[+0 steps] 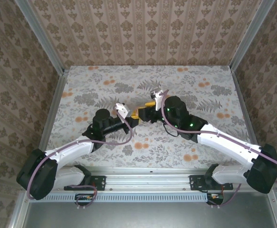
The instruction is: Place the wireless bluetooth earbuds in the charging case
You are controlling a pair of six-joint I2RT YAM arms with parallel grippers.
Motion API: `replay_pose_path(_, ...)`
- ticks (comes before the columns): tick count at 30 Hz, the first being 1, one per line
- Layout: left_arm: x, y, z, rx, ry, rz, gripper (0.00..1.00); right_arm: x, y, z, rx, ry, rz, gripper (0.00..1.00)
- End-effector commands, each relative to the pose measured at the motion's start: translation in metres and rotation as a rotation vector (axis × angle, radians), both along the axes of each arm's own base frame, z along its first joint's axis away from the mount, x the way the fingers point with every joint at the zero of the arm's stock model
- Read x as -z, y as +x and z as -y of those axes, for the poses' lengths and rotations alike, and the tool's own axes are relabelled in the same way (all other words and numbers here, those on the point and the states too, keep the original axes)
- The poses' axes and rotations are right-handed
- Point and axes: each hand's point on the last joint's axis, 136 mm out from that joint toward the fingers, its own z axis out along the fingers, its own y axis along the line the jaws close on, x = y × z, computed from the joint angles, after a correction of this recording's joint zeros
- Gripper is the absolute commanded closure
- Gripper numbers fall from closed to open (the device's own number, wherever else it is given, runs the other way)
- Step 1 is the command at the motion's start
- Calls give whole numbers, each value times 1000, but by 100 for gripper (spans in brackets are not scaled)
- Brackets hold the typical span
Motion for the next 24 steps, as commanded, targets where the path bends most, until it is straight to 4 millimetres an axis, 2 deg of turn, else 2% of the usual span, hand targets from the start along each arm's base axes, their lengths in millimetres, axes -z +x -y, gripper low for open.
replay_pose_path(1,-17,-1,4,28,-32,77,90,-18,-1,8,9,67,12,43)
replay_pose_path(6,-9,7,-1,-30,-7,62,90,1,9,20,47,54,-89,43)
replay_pose_path(11,2,22,-15,-141,7,16,90,40,15,34,55,23,-328,46)
replay_pose_path(13,6,25,-22,-183,7,1,90,50,14,38,37,13,-400,48)
replay_pose_path(17,14,26,-33,-221,18,-20,90,65,14,57,39,-135,-525,49)
replay_pose_path(19,18,27,-38,-244,32,-34,90,81,18,70,84,-239,-609,51)
replay_pose_path(24,25,32,-53,-286,42,-51,90,122,26,94,212,-359,-843,54)
